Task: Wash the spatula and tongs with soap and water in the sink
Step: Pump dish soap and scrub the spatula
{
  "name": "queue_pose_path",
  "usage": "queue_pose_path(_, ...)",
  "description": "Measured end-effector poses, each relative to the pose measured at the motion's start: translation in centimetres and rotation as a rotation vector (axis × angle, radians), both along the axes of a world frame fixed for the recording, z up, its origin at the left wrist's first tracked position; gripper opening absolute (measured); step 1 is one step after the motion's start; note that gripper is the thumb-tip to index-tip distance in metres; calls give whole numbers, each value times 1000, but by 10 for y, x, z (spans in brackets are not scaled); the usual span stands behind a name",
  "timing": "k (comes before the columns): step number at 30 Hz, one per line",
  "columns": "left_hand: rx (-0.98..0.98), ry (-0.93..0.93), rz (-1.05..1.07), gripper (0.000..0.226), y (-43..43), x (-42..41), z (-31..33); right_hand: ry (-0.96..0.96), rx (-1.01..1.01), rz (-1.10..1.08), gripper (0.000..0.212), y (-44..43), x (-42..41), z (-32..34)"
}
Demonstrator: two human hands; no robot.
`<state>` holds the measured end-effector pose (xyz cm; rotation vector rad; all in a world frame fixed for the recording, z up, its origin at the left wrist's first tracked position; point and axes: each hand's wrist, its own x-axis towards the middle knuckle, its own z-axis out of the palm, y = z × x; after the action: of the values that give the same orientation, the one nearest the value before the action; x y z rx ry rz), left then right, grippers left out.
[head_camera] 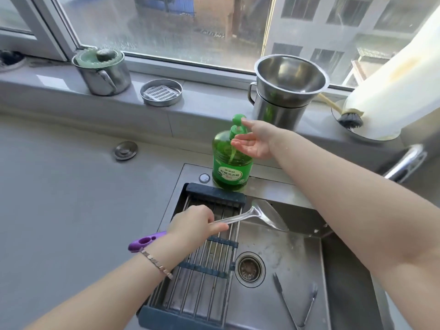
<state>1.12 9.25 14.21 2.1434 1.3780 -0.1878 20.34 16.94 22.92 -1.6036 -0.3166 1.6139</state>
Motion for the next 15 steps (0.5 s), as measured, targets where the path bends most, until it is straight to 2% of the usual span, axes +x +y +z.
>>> queue_pose_path(6,85,8,-155,32,18,1,-4,-23,-42,-9,38,21,4,2)
queue_pose_path(10,118,-5,-181,30,31,3,-12,68,-44,-71,35,24,8,-4)
queue_pose_path(15,52,-79,-154,26,40,6,-22,169,-79,-108,35,31,10,-3)
